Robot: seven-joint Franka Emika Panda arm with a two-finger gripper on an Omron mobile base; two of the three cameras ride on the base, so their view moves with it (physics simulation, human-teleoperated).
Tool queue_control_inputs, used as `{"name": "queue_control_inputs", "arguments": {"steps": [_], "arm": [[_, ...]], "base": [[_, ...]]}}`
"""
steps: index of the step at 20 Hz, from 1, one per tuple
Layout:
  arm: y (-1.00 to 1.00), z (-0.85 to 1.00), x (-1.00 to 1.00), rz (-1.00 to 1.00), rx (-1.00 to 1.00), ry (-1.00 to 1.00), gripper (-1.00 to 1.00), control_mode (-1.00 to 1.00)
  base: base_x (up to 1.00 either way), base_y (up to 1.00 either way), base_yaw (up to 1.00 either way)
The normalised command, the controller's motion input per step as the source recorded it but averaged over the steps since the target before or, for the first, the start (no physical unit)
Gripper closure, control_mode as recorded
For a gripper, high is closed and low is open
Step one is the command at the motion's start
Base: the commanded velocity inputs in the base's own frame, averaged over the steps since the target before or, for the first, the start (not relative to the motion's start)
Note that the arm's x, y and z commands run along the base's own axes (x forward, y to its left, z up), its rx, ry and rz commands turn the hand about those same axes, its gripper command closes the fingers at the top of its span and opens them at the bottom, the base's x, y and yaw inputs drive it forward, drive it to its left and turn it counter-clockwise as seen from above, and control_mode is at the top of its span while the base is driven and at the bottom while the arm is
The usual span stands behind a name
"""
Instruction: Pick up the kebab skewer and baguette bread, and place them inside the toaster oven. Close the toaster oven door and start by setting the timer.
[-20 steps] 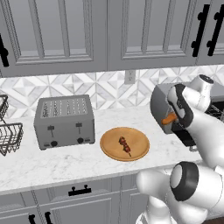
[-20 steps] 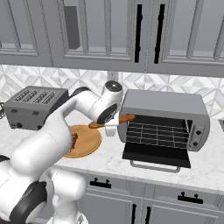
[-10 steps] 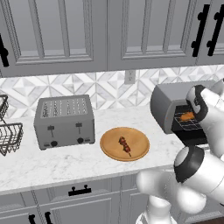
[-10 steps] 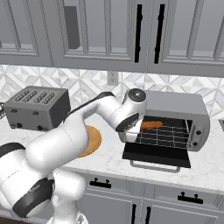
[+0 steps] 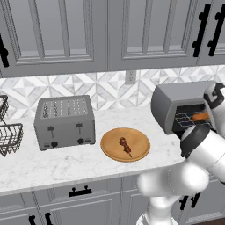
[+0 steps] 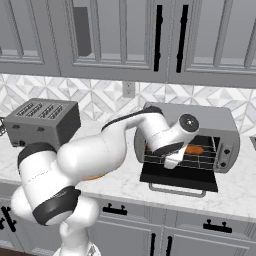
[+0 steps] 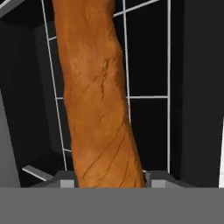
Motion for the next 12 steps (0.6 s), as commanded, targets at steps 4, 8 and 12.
{"name": "queue_control_inputs", "arguments": {"steps": [4, 8, 12], "arm": [[-0.03, 0.00, 0.38, 0.00, 0.00, -0.02, 1.00, -1.00], [0.06, -0.31, 0.30, 0.00, 0.00, -0.13, 1.00, -1.00], [0.02, -0.42, 0.18, 0.00, 0.00, -0.21, 1.00, -1.00]], "base": [[0.00, 0.00, 0.00], [0.00, 0.00, 0.00], [0.00, 0.00, 0.00]]}}
